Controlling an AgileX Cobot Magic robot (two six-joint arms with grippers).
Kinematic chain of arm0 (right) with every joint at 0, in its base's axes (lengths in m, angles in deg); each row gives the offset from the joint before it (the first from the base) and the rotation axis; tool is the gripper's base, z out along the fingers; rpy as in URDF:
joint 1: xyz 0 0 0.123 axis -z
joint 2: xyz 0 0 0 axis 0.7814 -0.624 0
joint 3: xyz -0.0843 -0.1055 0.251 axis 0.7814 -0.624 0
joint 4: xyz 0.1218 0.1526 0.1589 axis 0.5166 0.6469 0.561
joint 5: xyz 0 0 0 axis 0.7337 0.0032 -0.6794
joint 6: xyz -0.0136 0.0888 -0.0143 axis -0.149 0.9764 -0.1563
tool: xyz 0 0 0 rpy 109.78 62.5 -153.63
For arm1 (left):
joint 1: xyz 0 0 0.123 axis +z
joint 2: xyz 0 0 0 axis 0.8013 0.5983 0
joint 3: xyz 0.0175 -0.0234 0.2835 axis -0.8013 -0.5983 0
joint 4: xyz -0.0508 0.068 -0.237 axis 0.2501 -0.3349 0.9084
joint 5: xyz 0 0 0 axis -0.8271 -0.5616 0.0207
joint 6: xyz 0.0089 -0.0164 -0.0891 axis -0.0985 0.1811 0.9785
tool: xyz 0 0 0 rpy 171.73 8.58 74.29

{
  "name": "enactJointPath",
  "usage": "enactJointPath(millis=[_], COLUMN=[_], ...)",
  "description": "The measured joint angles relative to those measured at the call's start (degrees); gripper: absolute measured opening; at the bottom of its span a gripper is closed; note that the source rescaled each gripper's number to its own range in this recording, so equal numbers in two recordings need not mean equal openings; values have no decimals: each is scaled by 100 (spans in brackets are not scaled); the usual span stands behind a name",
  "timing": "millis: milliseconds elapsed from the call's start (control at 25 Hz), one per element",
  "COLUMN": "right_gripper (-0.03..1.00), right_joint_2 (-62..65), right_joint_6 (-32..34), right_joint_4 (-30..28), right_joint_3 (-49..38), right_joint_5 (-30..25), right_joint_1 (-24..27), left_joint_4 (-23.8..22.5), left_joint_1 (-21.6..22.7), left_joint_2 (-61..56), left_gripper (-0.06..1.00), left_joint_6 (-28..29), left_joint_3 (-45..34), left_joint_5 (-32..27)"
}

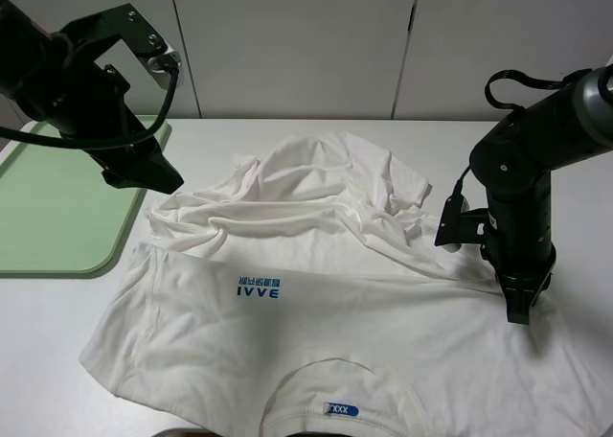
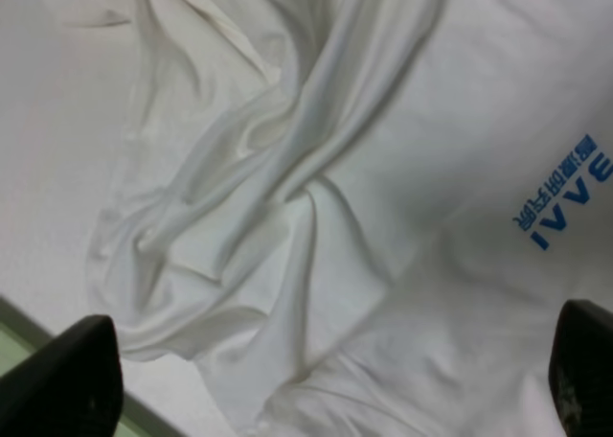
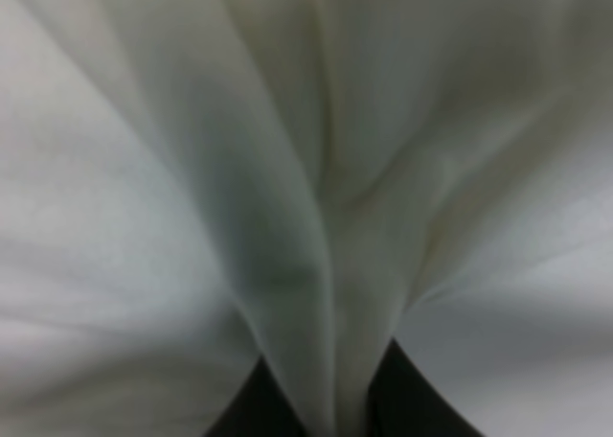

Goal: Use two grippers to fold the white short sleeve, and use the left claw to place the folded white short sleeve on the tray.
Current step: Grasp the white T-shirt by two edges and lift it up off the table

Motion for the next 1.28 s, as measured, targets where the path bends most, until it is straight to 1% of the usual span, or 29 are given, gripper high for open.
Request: enactJointPath(millis=[80,120,160,320,520,680,880,1280], right_gripper=[3,3,3,3,3,3,3,3], right_joint_2=[0,0,0,0,0,0,0,0], right_joint_6=[0,0,0,0,0,0,0,0], right_joint_4=[0,0,0,0,0,0,0,26], right_joint_3=[0,0,0,0,0,0,0,0], right_joint_5=[-4,-4,-4,-6,-11,0,17,17], right_joint_1=[0,0,0,0,0,0,0,0], left_joint_4=[-6,-26,-80,-595,-1081,-1129,-1130,-1135], left_joint_1=[0,0,0,0,0,0,0,0], left_joint_2=[0,35,108,755,1604,1997,2202,2264], left_gripper=[87,83,82,80,80,80,80,80], left_joint_6=[0,0,0,0,5,5,5,-5], left_joint_3=[0,0,5,19,33,174,300,306], left_joint_5=[0,39,44,55,66,22,-119,-258])
